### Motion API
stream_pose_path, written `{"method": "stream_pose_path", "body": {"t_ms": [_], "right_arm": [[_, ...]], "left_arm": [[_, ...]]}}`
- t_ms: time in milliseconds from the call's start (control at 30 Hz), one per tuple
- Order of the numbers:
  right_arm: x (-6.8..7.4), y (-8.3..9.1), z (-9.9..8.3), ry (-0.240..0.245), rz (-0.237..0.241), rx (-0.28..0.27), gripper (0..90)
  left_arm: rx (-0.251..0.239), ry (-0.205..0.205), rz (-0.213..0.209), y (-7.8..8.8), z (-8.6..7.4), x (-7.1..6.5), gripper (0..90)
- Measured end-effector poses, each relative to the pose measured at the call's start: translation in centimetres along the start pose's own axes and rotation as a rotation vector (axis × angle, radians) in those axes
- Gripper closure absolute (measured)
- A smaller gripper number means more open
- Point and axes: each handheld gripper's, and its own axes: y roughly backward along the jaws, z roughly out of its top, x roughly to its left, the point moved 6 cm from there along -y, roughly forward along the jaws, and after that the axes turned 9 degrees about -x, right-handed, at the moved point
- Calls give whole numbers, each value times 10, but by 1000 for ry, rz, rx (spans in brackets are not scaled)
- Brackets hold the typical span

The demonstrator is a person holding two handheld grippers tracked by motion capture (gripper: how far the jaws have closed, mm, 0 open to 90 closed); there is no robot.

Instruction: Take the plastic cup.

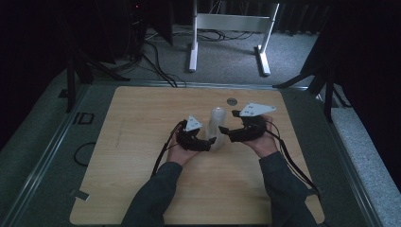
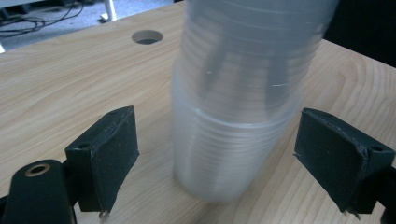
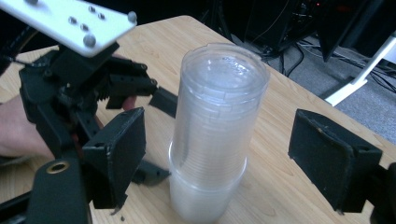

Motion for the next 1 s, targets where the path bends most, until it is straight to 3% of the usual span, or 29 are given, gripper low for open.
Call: {"method": "stream_pose_path", "body": {"t_ms": [133, 467, 1000], "right_arm": [[-2, -1, 2, -4, 1, -7, 187], [-4, -4, 3, -21, 10, -24, 199], [1, -25, 13, -4, 13, -29, 248]], "left_arm": [[2, -16, 1, -6, -1, -4, 145], [-1, -10, -10, -15, -2, -8, 155], [-13, -2, -7, -19, -1, -8, 180]]}}
